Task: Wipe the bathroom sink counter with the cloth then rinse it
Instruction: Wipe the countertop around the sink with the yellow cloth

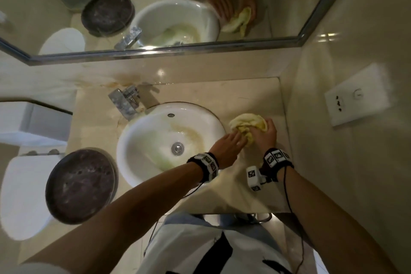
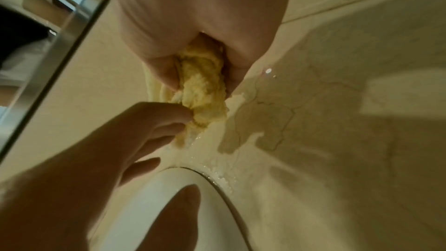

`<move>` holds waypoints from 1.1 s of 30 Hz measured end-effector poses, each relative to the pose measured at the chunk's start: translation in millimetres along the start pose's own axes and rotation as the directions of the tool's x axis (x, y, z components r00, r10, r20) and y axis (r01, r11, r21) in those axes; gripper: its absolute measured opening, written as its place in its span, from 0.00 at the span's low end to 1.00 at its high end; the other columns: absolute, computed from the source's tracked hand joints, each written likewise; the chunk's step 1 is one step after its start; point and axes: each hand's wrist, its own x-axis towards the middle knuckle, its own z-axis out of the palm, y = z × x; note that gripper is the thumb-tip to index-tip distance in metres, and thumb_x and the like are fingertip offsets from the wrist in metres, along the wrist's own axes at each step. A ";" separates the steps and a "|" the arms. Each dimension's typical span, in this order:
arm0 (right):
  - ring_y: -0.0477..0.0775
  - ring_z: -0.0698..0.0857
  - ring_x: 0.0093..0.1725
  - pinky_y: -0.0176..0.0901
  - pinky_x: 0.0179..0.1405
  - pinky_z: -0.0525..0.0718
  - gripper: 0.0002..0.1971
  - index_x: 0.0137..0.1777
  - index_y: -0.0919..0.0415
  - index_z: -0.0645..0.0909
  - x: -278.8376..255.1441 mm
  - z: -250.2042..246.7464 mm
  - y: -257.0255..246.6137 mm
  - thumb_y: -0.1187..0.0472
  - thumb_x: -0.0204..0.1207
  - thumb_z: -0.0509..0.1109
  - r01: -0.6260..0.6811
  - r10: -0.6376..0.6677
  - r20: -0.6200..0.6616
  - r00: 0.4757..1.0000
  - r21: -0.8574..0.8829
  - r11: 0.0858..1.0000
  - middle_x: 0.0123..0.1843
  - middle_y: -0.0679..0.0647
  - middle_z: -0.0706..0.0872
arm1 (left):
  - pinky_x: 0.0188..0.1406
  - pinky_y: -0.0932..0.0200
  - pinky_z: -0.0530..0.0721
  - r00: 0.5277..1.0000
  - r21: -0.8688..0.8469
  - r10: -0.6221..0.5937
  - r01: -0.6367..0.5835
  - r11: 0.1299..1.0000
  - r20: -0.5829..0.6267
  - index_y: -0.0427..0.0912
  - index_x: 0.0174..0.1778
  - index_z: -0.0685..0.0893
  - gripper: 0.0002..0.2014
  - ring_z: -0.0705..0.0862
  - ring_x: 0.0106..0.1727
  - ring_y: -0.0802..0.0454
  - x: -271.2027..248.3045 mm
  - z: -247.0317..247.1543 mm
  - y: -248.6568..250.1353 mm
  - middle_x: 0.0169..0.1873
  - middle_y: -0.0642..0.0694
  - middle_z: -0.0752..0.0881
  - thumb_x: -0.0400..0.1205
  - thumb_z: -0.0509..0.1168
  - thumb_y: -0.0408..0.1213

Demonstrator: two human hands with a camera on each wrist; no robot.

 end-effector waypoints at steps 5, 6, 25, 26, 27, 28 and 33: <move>0.54 0.84 0.51 0.20 0.36 0.79 0.22 0.60 0.61 0.77 -36.0 -42.3 1.8 0.69 0.70 0.82 0.044 -0.039 -0.060 0.997 0.085 0.995 0.56 0.56 0.85 | 0.75 0.44 0.74 1.000 -0.110 0.020 -0.019 0.994 0.006 0.35 0.84 0.56 0.41 0.64 0.81 0.34 -7.6 -2.6 34.2 0.82 0.30 0.60 0.78 0.67 0.39; 0.54 0.84 0.52 0.21 0.37 0.79 0.22 0.61 0.61 0.77 -45.1 -48.9 1.8 0.67 0.71 0.82 0.068 -0.060 -0.114 0.992 0.073 0.995 0.57 0.56 0.85 | 0.76 0.44 0.73 1.000 -0.125 0.030 -0.029 0.992 0.006 0.36 0.85 0.53 0.43 0.63 0.82 0.34 -8.3 -3.0 41.5 0.84 0.30 0.57 0.78 0.68 0.38; 0.67 0.64 0.83 0.57 0.80 0.68 0.31 0.81 0.57 0.70 -87.0 -83.1 93.7 0.63 0.78 0.73 0.013 -0.048 -0.034 0.998 -0.674 0.739 0.85 0.65 0.64 | 0.81 0.44 0.60 0.947 0.081 0.164 -0.192 0.978 0.276 0.50 0.88 0.43 0.44 0.51 0.87 0.39 -15.8 18.0 86.2 0.87 0.42 0.43 0.83 0.65 0.41; 0.67 0.65 0.83 0.56 0.80 0.67 0.30 0.81 0.58 0.71 -85.0 -83.4 94.7 0.64 0.79 0.72 0.001 -0.043 -0.051 0.998 -0.631 0.776 0.85 0.66 0.64 | 0.82 0.44 0.60 0.947 0.083 0.158 -0.188 0.979 0.278 0.50 0.88 0.42 0.44 0.51 0.87 0.40 -14.8 18.0 86.1 0.87 0.43 0.43 0.83 0.65 0.42; 0.67 0.65 0.83 0.54 0.80 0.66 0.29 0.81 0.58 0.72 -83.6 -83.7 96.0 0.65 0.80 0.72 -0.011 -0.038 -0.069 0.997 -0.592 0.806 0.85 0.66 0.64 | 0.82 0.44 0.61 0.948 0.082 0.154 -0.183 0.980 0.277 0.50 0.88 0.42 0.44 0.51 0.87 0.40 -13.8 17.7 86.3 0.87 0.42 0.43 0.83 0.65 0.42; 0.67 0.65 0.83 0.54 0.80 0.66 0.29 0.81 0.59 0.72 -82.4 -83.5 96.2 0.66 0.80 0.71 -0.022 -0.031 -0.085 0.996 -0.562 0.827 0.85 0.66 0.64 | 0.82 0.44 0.61 0.950 0.078 0.150 -0.178 0.981 0.274 0.50 0.88 0.42 0.44 0.52 0.87 0.40 -12.6 16.9 87.0 0.87 0.42 0.44 0.83 0.66 0.42; 0.67 0.65 0.83 0.54 0.80 0.67 0.29 0.81 0.59 0.72 -75.4 -75.8 93.0 0.67 0.80 0.72 -0.040 -0.026 -0.120 0.992 -0.516 0.855 0.85 0.66 0.64 | 0.80 0.44 0.65 0.958 0.067 0.150 -0.171 0.983 0.246 0.49 0.88 0.44 0.45 0.55 0.86 0.39 -3.5 13.3 88.2 0.87 0.41 0.47 0.82 0.66 0.40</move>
